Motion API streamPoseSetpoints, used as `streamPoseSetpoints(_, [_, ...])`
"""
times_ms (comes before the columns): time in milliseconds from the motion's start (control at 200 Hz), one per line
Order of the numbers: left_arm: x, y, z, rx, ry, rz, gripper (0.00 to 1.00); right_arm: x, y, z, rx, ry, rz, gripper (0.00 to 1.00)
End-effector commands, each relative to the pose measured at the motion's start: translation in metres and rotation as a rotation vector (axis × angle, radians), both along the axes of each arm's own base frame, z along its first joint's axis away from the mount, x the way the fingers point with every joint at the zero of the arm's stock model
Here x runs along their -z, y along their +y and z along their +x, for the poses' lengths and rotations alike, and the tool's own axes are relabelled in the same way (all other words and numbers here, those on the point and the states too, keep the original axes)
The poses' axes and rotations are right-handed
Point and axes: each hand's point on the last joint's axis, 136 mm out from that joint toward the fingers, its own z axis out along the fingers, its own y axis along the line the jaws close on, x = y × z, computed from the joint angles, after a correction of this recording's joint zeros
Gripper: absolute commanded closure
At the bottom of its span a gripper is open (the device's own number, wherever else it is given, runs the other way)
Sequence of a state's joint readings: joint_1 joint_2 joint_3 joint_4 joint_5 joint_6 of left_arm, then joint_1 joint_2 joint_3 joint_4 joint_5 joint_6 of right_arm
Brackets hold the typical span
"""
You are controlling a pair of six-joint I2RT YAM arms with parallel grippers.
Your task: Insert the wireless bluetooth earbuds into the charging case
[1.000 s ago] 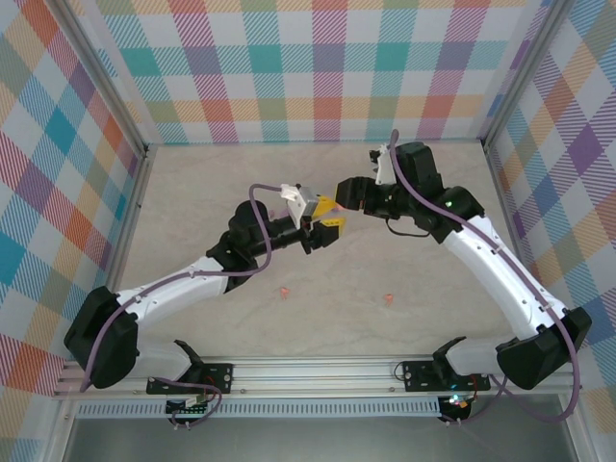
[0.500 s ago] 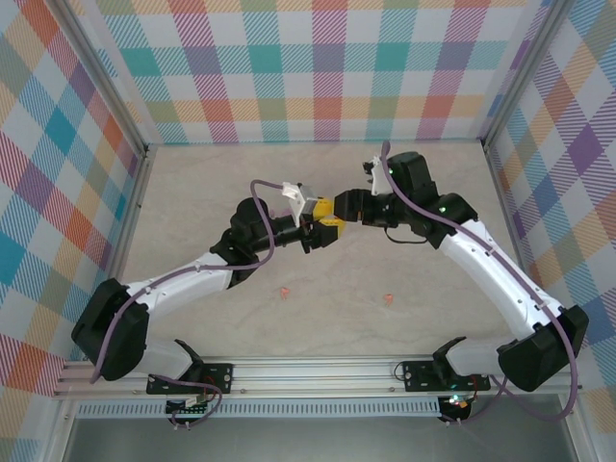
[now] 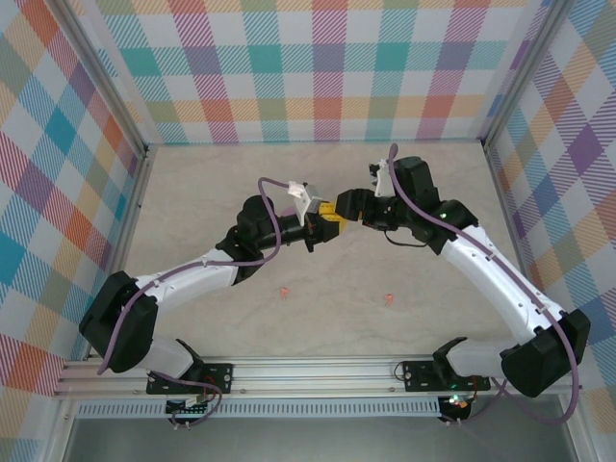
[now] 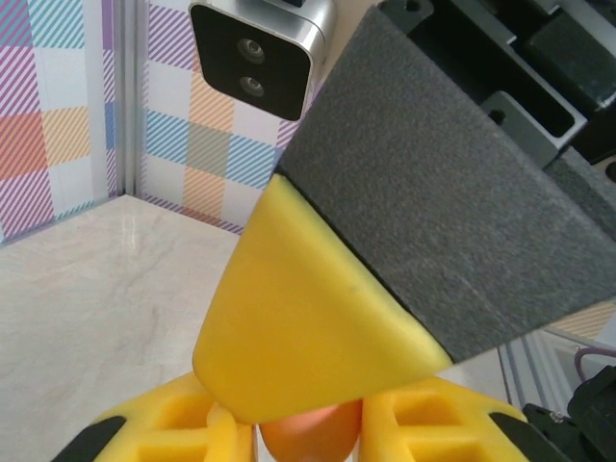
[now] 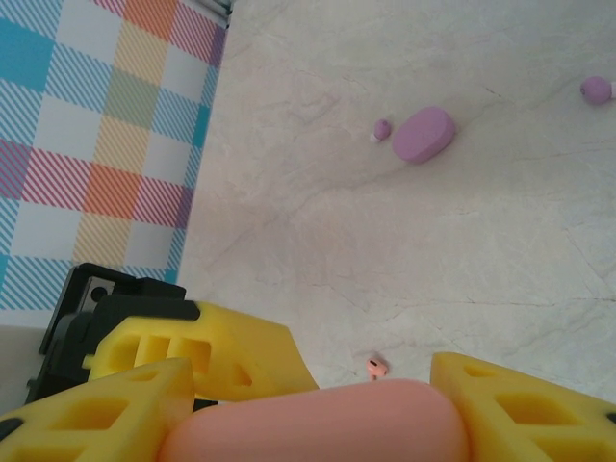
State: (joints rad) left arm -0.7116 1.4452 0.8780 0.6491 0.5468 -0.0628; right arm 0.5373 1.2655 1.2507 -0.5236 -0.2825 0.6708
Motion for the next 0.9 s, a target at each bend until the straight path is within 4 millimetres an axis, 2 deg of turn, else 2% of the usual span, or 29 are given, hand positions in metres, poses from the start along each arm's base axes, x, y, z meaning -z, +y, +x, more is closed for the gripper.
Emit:
streamPoseSetpoints(0, [-0.015,-0.009,-0.008,0.052,-0.035,-0.026,0.77,-0.01,0.012,-0.006,-0.042,-0.01,0.072,0.69])
streamPoseSetpoints(170, [-0.018,-0.013,-0.008,0.072,-0.019,-0.052,0.78,-0.011,0.013,-0.006,-0.051,-0.025,0.075,0.71])
streamPoseSetpoints(260, [-0.019,-0.013,-0.008,0.071,-0.021,-0.052,0.89,-0.013,0.014,-0.006,-0.063,-0.035,0.073,0.7])
streamPoseSetpoints(330, [-0.019,-0.01,-0.008,0.057,-0.026,-0.048,0.95,-0.017,0.014,-0.006,-0.073,-0.051,0.067,0.62])
streamPoseSetpoints(395, [-0.017,-0.006,-0.006,0.027,-0.028,-0.034,1.0,-0.023,0.014,-0.006,-0.082,-0.071,0.059,0.6])
streamPoseSetpoints(625, [0.0,0.015,0.004,-0.045,0.033,-0.013,1.0,-0.043,0.007,-0.009,-0.118,-0.109,0.04,0.4])
streamPoseSetpoints(810, [0.002,0.04,0.004,-0.101,0.061,-0.037,1.0,-0.049,-0.012,-0.004,-0.11,-0.093,0.098,0.38])
streamPoseSetpoints(895, [0.0,0.051,0.002,-0.109,0.074,-0.04,1.0,-0.05,-0.013,-0.006,-0.128,-0.103,0.11,0.35])
